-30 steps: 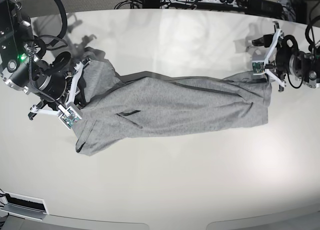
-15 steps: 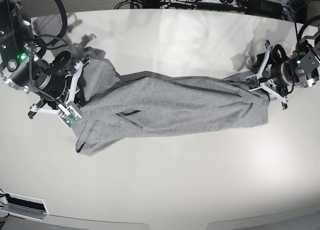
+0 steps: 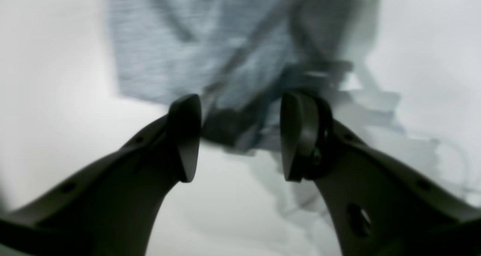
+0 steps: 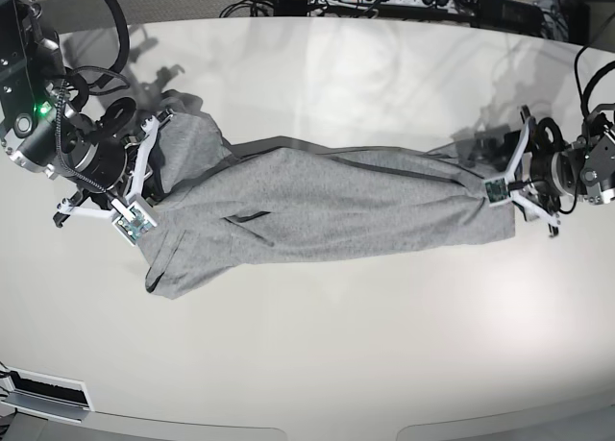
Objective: Layout the t-shirt on the table in an organized manner, then fold the t-shirt properly
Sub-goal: 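Regrasp the shirt end with the left gripper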
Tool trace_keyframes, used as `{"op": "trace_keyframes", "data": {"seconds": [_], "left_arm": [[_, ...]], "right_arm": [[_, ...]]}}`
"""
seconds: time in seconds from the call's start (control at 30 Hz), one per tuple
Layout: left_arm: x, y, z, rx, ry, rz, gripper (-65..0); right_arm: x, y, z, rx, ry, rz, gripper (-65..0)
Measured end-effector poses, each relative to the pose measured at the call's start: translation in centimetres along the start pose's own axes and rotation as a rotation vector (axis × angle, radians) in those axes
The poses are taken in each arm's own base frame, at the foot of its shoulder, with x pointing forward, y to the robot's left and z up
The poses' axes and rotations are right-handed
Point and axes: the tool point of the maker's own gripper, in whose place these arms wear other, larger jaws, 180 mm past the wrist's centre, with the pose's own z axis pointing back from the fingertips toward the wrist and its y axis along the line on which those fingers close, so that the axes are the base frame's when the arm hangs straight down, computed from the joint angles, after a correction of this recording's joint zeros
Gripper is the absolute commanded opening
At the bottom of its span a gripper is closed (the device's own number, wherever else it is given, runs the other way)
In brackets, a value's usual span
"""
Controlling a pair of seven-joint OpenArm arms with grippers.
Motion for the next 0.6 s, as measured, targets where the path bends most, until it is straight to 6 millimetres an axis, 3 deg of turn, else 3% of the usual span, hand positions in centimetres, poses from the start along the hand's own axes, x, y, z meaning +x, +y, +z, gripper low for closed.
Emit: {"op": "trace_keyframes", "data": {"seconds": [0.1, 0.37, 0.43, 0.53, 0.6], "left_arm": [[0.1, -0.8, -0.6, -0.040, -0.006, 0.003, -31.0], [0.0, 0.2, -0.6, 0.014, -0.014, 0.032, -33.1], [0.2, 0.7, -0.6, 0.039, -0.024, 0.045, -42.0], [0.2, 1.4, -0.5, 0.080, -0.028, 0.064, -63.0], [0.1, 1.6, -0.5, 0.089, -0.020, 0.054, -65.0]], "right_arm": [[0.0, 0.0, 0.0, 0.000, 0.000, 0.000, -65.0], [0.0, 0.0, 0.0, 0.000, 0.000, 0.000, -65.0], [0.0, 0.0, 0.0, 0.000, 0.000, 0.000, -65.0], [0.0, 0.0, 0.0, 0.000, 0.000, 0.000, -65.0], [0.0, 0.0, 0.0, 0.000, 0.000, 0.000, -65.0]]}}
